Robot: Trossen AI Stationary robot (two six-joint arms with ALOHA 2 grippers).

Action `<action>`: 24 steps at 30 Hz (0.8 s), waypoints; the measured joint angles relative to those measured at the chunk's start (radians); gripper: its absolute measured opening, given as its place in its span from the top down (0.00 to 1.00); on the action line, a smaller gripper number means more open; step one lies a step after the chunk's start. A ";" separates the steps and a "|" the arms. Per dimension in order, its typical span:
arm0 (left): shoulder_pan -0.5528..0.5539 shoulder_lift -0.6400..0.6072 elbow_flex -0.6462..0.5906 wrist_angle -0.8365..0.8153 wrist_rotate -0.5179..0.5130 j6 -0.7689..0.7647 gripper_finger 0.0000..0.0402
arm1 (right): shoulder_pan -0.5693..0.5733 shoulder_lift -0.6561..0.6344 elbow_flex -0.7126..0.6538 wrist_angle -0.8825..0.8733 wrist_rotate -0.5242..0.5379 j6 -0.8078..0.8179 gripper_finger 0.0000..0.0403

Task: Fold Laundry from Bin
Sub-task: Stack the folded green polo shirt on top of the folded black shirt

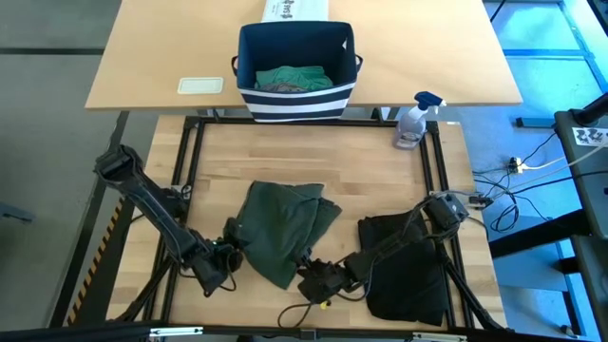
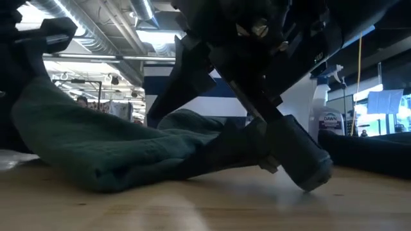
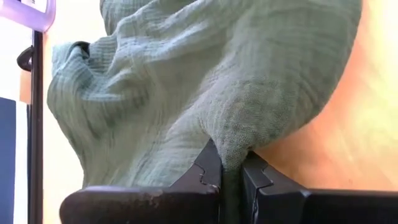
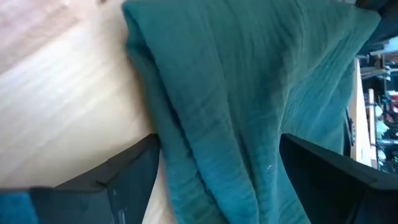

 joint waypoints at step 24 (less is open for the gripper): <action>0.006 -0.043 0.000 -0.053 0.123 -0.071 0.99 | 0.053 0.008 -0.007 0.140 0.168 0.018 0.76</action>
